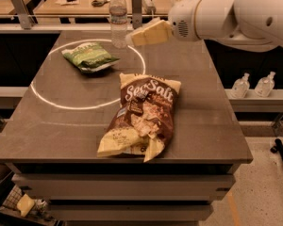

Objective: Pick water bottle

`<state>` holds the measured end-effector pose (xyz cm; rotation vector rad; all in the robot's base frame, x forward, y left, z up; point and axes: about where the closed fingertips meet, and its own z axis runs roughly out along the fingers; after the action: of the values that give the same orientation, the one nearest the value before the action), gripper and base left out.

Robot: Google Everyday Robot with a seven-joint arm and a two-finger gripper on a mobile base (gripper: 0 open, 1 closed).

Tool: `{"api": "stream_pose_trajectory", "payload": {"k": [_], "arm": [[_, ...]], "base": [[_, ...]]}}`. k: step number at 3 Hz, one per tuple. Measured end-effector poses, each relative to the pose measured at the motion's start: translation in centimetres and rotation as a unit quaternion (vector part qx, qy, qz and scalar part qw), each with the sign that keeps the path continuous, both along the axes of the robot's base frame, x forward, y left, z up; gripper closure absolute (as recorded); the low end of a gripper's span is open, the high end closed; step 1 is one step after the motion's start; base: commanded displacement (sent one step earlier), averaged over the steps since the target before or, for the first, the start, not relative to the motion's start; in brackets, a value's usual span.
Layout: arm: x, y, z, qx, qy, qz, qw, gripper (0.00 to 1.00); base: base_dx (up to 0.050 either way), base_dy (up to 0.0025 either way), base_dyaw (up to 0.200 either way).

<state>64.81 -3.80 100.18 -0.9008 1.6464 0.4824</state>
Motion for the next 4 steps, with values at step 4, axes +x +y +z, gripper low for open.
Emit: {"api": "stream_pose_trajectory", "payload": {"k": [4], "arm": [[10.3,5.8,-3.4,0.055,-0.012,-0.035,0.9978,0.00]], "base": [[0.000,0.00000,0.000]]}}
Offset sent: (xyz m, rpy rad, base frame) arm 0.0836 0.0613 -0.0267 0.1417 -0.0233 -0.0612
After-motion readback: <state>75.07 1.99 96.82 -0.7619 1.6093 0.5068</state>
